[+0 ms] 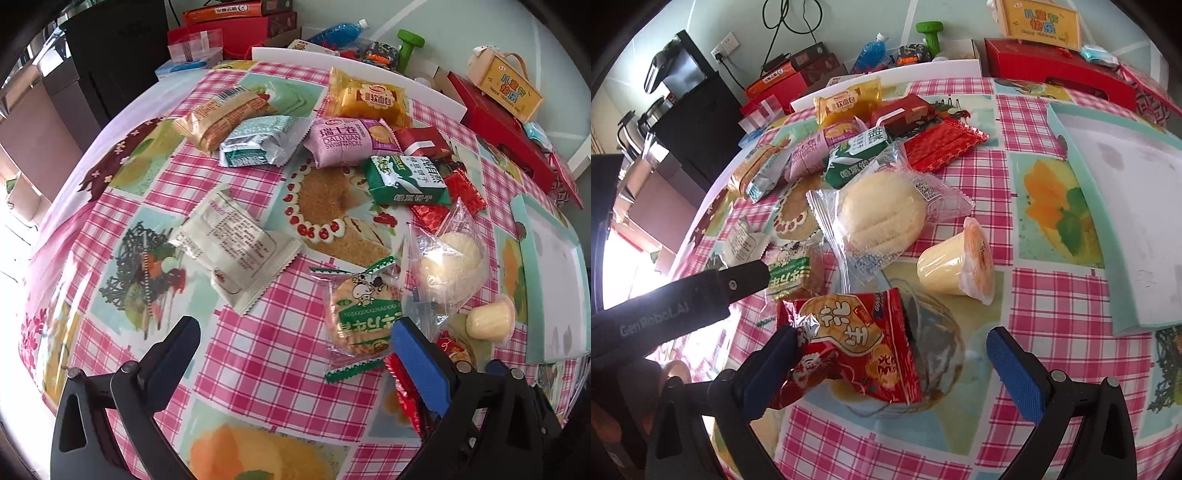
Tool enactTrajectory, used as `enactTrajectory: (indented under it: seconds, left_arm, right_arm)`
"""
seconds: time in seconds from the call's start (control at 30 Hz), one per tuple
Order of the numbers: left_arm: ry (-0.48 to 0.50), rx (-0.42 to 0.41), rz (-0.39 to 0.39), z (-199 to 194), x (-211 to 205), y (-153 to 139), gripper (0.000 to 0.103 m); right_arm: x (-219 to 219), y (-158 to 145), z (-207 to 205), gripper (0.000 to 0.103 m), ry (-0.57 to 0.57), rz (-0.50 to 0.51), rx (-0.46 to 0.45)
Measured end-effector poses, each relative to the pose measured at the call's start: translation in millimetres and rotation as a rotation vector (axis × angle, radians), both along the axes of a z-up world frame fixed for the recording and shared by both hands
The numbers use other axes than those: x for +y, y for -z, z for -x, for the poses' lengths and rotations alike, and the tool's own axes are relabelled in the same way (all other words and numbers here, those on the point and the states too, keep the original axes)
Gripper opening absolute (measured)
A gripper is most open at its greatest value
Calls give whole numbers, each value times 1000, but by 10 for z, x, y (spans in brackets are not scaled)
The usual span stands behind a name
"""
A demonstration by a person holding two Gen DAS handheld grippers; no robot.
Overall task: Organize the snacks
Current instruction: 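Grasp the red chip bag with the right tool while the left tool grasps the green biscuit packet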
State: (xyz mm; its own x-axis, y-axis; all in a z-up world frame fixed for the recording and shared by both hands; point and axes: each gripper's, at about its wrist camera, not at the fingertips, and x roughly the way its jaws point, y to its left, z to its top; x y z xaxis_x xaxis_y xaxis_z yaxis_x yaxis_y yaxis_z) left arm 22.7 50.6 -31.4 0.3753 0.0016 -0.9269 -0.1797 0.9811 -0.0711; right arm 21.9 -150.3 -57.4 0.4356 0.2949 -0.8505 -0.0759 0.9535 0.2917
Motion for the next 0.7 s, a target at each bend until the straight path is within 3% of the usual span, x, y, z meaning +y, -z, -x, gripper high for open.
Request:
enactTrajectory:
  seconds: [0.13,0.33,0.4,0.53,0.6,0.7]
  left_arm:
    - [11,22,46,-91,-39,57,103]
    - [30,46,54,-192,-146,153,103]
    - [40,51,48,-225,-199,185,92]
    - [66,48,84,-280,-290,222,73]
    - [82,47,84,-292,-343,233,52]
    - [97,40,59,-309,-419,247,51]
  right_arm:
    - [3,6,-19,99,5,-23,-1]
    - [39,-15,-25,75,-20,-108,5]
    - [34,-9,-32,64,-23,-150,14]
    - [2,-37,-10,57,-1,-161,6]
    - [-27,-42,-6,54,9,-167,3]
    - [-49,-47,-6,53,11,-165,4]
